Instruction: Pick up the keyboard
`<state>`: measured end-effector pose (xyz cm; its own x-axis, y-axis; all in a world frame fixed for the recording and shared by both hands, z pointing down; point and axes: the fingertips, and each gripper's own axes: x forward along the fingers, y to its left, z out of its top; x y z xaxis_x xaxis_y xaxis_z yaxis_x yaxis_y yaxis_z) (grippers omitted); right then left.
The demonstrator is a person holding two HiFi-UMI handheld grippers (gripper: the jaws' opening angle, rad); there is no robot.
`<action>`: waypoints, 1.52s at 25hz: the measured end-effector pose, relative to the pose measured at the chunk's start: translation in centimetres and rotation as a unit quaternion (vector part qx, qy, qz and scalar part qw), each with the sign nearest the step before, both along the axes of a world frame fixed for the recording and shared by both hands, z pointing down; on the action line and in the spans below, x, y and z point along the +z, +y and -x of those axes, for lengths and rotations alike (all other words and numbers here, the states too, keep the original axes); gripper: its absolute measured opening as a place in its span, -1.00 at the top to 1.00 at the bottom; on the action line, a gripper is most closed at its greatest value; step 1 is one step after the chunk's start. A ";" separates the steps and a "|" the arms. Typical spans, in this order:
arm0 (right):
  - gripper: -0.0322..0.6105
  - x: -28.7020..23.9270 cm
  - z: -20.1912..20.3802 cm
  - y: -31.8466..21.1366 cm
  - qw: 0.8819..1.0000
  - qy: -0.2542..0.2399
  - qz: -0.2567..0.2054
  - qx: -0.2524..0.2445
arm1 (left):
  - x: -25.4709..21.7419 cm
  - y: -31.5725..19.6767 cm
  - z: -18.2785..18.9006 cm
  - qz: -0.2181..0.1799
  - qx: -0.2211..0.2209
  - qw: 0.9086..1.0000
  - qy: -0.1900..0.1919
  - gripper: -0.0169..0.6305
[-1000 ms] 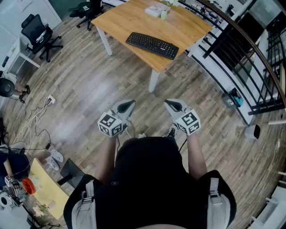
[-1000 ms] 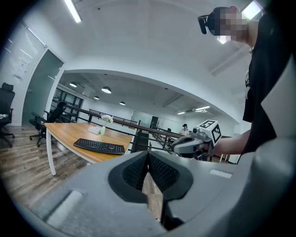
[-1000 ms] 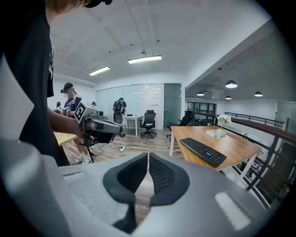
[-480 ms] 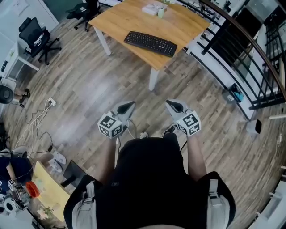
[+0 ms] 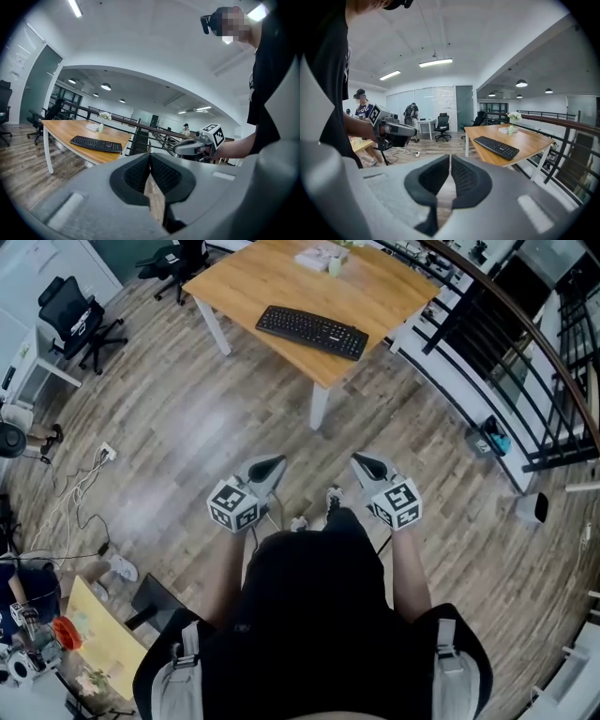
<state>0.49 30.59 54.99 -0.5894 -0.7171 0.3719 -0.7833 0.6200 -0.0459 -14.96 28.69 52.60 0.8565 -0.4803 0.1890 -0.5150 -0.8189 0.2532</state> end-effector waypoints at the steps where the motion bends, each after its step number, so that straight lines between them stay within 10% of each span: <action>1: 0.86 -0.1 -0.3 -0.5 1.000 -0.001 -0.001 -0.001 | -0.1 -0.3 -0.3 0.001 -0.003 1.000 -0.001 0.91; 38: 0.86 1.3 -9.5 -18.7 0.998 0.003 0.006 -0.068 | 0.4 -13.4 -6.5 0.037 -0.129 0.991 -0.004 0.91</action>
<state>9.96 11.92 56.25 -0.6785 -0.6267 0.3834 -0.6927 0.7195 -0.0498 -8.41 15.32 52.96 0.7048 -0.6680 0.2389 -0.7077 -0.6382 0.3031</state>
